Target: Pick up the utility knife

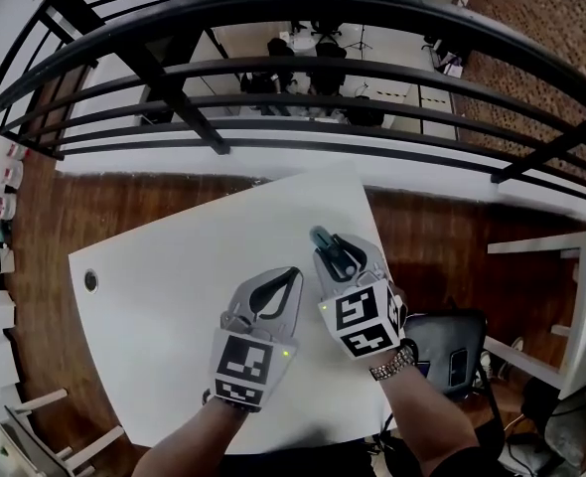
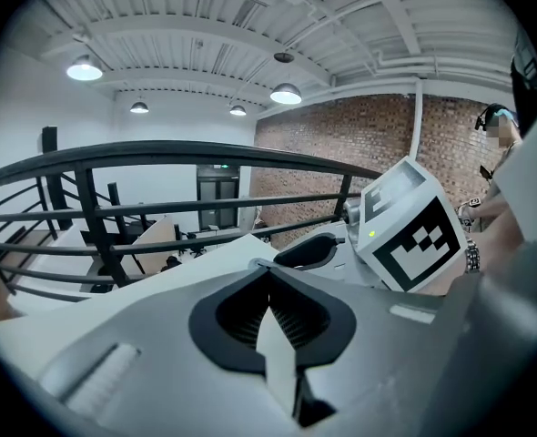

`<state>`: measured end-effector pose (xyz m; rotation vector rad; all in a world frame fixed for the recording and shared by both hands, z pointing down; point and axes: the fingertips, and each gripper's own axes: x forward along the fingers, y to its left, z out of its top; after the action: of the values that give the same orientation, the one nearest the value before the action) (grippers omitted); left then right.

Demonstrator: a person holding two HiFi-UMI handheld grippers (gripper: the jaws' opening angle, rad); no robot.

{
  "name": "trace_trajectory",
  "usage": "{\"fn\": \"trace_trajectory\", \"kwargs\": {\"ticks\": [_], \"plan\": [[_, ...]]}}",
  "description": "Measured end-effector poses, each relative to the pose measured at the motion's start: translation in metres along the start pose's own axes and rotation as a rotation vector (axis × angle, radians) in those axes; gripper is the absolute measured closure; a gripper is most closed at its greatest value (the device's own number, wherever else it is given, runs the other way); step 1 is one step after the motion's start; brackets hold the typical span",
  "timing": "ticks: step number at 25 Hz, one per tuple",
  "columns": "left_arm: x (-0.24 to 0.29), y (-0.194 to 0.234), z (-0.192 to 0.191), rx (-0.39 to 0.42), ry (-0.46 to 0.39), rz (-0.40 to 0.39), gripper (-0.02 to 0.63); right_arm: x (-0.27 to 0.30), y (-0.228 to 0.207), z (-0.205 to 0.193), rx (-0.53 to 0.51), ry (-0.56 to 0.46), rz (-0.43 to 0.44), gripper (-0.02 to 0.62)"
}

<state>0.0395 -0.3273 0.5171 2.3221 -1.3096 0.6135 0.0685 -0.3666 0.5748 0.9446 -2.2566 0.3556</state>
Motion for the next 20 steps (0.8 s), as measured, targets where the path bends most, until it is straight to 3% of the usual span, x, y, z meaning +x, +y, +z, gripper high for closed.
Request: {"fn": "trace_trajectory", "kwargs": {"ticks": [11,20], "plan": [[-0.071,-0.026,0.008,0.034,-0.071,-0.007,0.589,-0.074,0.051,0.018,0.004,-0.080,-0.017,0.462],[-0.164,-0.049,-0.004,0.072,-0.157,-0.026,0.589,-0.147,0.121,0.027,0.022,-0.148,-0.070,0.462]]}}
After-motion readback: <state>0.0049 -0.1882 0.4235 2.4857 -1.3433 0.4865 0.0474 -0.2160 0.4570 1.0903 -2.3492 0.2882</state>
